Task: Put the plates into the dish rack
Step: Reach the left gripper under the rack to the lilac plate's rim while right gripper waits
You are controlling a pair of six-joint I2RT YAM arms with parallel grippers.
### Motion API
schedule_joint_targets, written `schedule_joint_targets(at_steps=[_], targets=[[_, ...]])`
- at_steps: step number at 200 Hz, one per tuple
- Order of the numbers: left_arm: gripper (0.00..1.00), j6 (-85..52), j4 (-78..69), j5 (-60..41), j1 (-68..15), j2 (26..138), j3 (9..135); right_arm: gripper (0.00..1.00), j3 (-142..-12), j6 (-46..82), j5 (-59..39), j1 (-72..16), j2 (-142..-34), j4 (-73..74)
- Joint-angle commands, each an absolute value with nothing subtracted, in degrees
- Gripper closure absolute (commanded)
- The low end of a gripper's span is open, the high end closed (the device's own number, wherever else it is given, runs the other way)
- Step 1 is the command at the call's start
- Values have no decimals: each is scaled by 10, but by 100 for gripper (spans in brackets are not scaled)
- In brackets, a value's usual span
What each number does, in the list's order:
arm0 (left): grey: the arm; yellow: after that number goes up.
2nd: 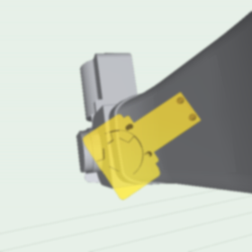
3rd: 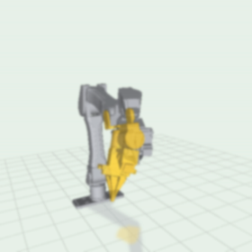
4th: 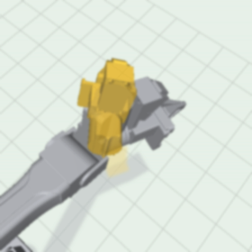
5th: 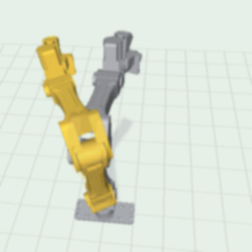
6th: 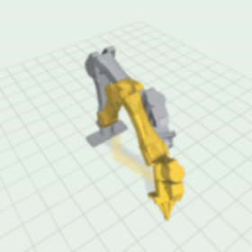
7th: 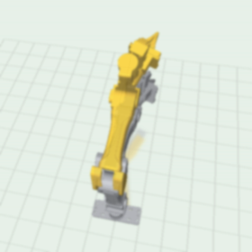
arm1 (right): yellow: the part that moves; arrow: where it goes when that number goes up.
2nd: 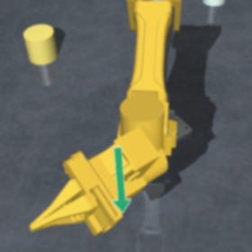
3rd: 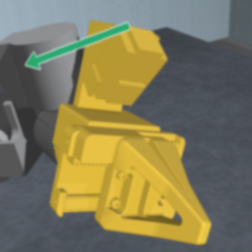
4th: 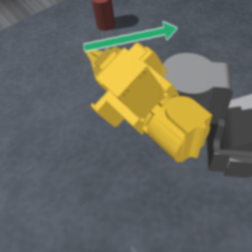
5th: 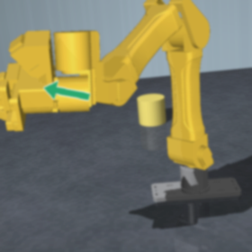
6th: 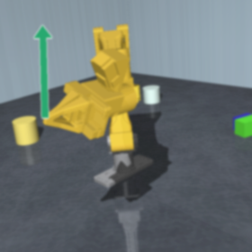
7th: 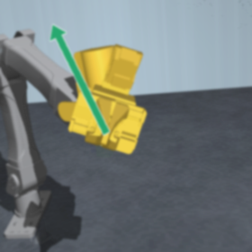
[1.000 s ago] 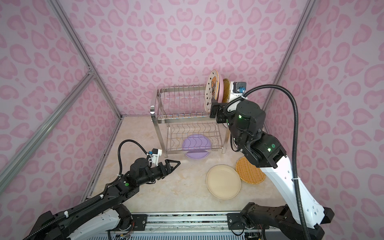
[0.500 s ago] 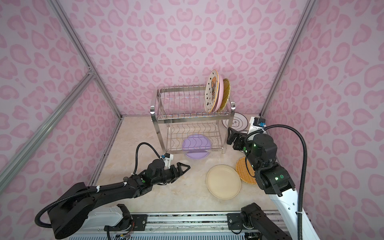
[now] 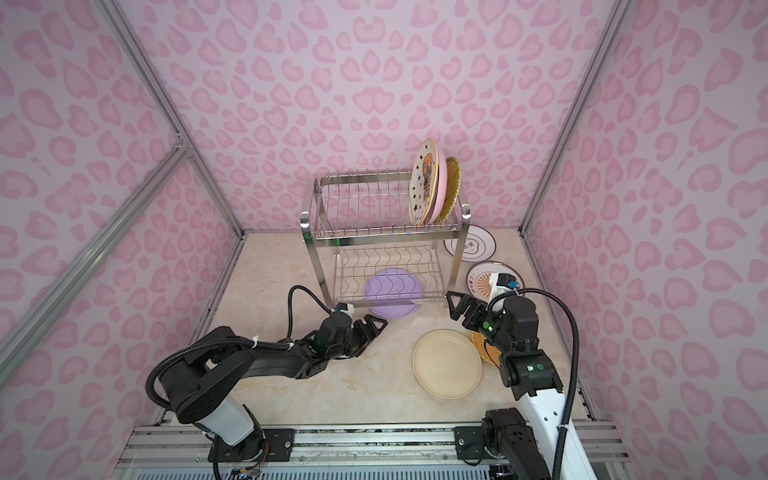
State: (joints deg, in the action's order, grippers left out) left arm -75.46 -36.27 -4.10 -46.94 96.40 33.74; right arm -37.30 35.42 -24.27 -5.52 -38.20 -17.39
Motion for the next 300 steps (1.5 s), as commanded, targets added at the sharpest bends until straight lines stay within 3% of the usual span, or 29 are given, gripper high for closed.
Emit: schedule_joint_targets(at_steps=[1,55,123,169,213,220,256,300], targets=[[13,-780,-415,-18,-470,999,358,1,-363,357,-272,-55,-376,-138],[24,-793,-354,9,-470,1029,406,1,-345,350,-279,-55,-359,-145],[50,-830,-184,10,-469,1063,509,1,-338,356,-283,-54,-350,-146],[59,-852,-127,7,-458,1078,541,1,-332,359,-285,-54,-344,-148],[63,-865,-74,3,-452,1089,575,1,-323,363,-287,-55,-337,-146],[68,-866,-65,0,-451,1094,582,1,-323,363,-288,-55,-336,-147],[72,-877,1,-1,-448,1109,615,1,-323,361,-287,-54,-328,-154],[73,-878,23,4,-444,1114,636,1,-316,365,-288,-55,-320,-153]])
